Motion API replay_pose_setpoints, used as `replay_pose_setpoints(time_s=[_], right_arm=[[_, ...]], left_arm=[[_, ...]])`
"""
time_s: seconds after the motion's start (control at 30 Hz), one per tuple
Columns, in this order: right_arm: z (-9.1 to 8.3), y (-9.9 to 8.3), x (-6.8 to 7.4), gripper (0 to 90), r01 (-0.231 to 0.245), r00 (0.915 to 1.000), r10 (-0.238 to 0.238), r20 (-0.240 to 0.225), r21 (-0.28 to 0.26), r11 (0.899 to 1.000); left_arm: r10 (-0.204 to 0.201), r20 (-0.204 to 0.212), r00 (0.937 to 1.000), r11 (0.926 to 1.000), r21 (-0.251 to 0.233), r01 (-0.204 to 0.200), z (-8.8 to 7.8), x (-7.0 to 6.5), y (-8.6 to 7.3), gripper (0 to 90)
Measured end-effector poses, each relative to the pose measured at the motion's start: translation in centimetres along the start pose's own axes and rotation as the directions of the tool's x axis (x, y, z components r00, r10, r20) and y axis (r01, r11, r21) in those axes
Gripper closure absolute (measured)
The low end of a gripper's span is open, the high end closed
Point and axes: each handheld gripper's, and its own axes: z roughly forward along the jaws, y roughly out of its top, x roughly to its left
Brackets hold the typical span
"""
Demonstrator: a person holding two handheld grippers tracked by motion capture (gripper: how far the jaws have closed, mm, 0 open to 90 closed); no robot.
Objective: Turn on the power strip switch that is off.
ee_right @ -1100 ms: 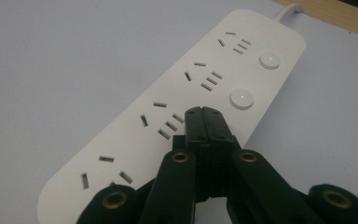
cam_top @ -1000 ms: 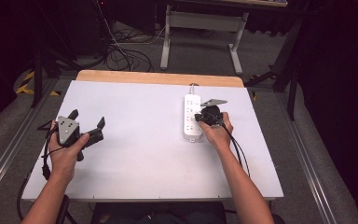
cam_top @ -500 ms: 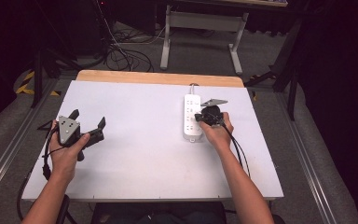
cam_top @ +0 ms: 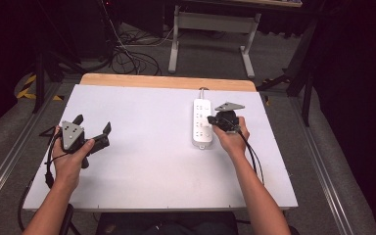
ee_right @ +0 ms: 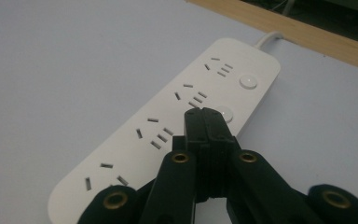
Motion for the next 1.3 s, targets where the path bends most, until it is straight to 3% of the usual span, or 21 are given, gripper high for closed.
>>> replay_pose_setpoints(time_s=[0.13,0.33,0.43,0.57,0.77,0.9,1.03,1.3], right_arm=[[-1.0,0.1,0.2,90.0,-0.006,0.9998,0.005,-0.018,-0.038,0.999],[-2.8,0.2,0.4,90.0,0.026,0.9994,-0.028,-0.021,-0.104,0.994],[-3.9,0.2,0.3,90.0,0.003,0.9994,-0.008,-0.033,-0.152,0.988],[-5.4,-0.1,0.0,90.0,-0.017,0.9989,0.007,-0.045,-0.224,0.974],[-7.6,-0.5,-0.8,90.0,-0.074,0.9961,0.055,-0.070,-0.316,0.946],[-8.8,-0.8,-1.0,90.0,-0.067,0.9967,0.046,-0.066,-0.348,0.935],[-10.0,-1.4,-1.1,89.3,-0.071,0.9967,0.049,-0.065,-0.398,0.915],[-11.2,-3.0,-0.6,89.9,-0.047,0.9974,0.018,-0.070,-0.435,0.899]], left_arm=[[0.002,0.003,1.0000,1.0000,0.001,-0.002,0.0,-0.1,0.0,7.3],[-0.005,0.001,1.0000,1.0000,0.001,0.005,0.1,0.0,0.0,7.3],[-0.008,0.000,1.0000,1.0000,0.002,0.008,0.1,0.0,0.0,7.3],[-0.006,0.000,1.0000,1.0000,0.002,0.006,0.0,0.0,0.0,7.3],[-0.006,-0.003,1.0000,1.0000,-0.001,0.006,0.0,0.1,0.0,7.3],[-0.006,-0.003,1.0000,1.0000,-0.001,0.006,-0.1,0.1,0.1,7.3],[-0.006,-0.004,1.0000,1.0000,-0.002,0.006,-0.1,0.1,0.0,7.3],[-0.005,-0.004,1.0000,1.0000,-0.002,0.005,-0.1,0.0,0.1,7.3]])
